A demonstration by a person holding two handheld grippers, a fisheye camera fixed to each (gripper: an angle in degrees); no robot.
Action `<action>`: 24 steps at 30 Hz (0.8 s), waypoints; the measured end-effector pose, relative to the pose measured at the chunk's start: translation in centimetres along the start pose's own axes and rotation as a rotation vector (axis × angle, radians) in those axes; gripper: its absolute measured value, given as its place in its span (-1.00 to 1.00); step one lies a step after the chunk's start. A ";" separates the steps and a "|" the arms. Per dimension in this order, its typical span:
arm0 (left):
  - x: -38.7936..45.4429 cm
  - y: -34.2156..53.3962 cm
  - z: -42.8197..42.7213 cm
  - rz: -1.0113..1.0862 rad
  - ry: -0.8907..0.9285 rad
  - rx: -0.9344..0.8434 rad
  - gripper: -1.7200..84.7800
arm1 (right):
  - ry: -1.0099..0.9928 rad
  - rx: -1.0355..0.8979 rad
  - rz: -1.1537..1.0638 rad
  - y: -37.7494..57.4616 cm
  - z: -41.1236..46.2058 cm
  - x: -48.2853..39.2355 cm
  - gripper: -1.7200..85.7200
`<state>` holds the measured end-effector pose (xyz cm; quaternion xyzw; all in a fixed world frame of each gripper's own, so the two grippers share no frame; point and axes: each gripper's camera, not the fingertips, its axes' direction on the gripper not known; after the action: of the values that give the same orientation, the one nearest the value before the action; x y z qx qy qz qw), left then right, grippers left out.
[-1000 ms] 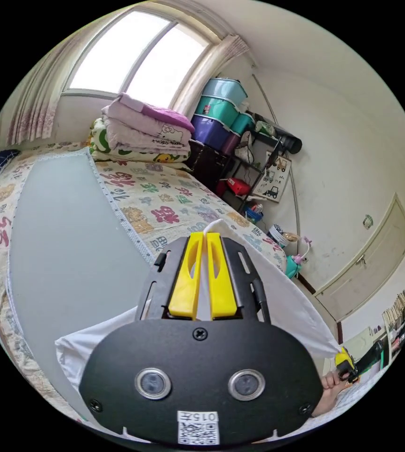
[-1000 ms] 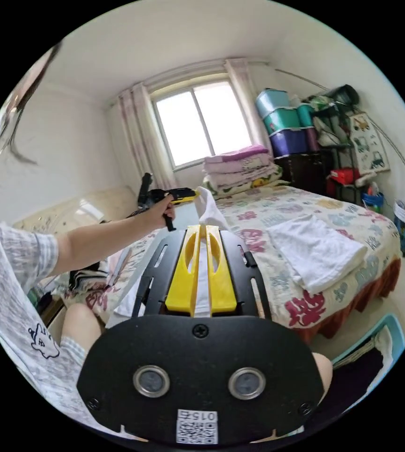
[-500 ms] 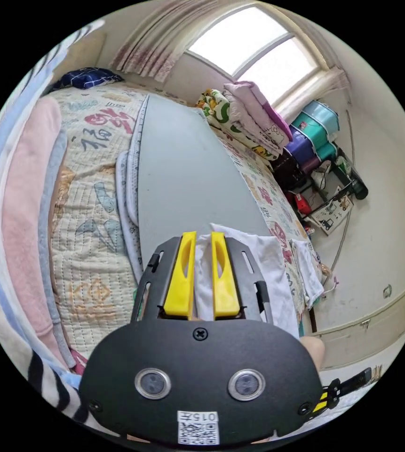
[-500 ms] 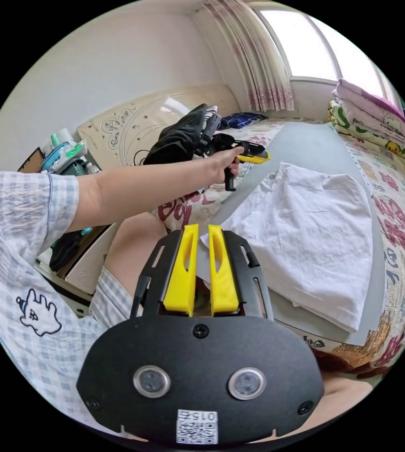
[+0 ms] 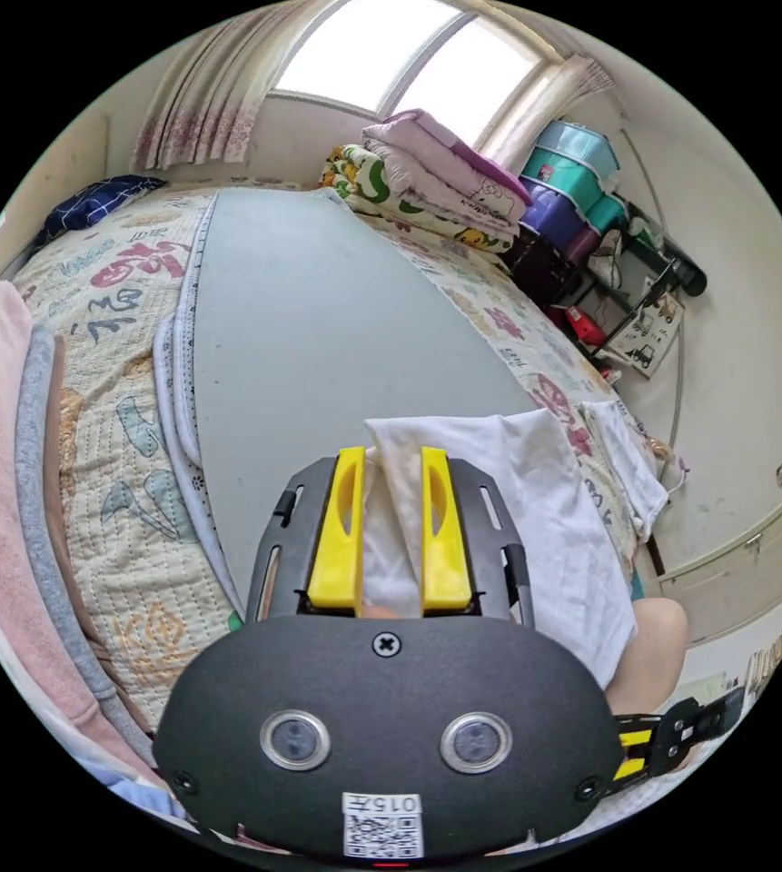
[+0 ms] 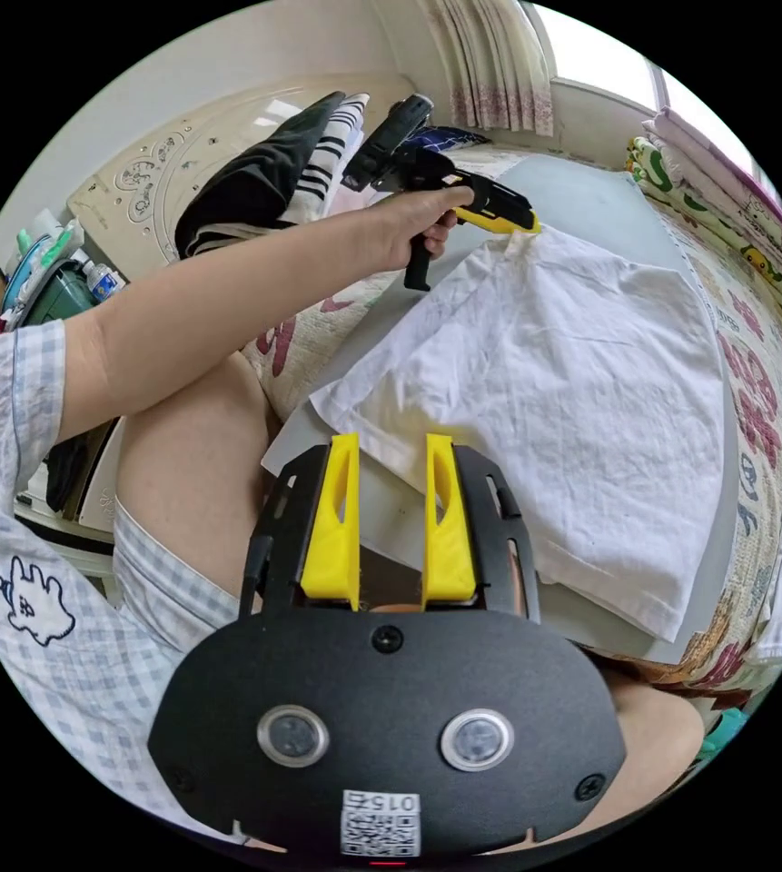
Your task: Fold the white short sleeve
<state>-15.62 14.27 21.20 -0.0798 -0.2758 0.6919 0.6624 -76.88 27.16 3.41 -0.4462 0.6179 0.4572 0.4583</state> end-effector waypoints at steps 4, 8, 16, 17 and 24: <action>0.4 0.0 0.5 0.007 -0.027 -0.017 -0.84 | 0.065 -0.012 0.038 -0.5 1.5 1.0 -0.87; -0.5 0.5 -2.0 -0.009 0.039 0.072 -0.94 | -0.067 -0.015 0.020 -0.8 1.9 1.4 -0.96; -1.8 1.3 -4.4 -0.041 0.054 0.120 -0.96 | 0.089 0.080 -0.067 -1.8 1.9 -1.1 -0.83; -1.9 1.5 -4.0 -0.048 0.050 0.107 -0.96 | 0.122 0.051 -0.081 -2.1 2.6 -1.1 -0.75; -2.1 1.7 -3.6 -0.061 0.077 0.083 -0.96 | 0.190 -0.042 -0.042 -3.8 5.6 -0.9 -0.74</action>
<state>-15.13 13.32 16.81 -0.0702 -0.2235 0.6788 0.6959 -72.15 32.02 2.83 -0.5100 0.6392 0.4160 0.3980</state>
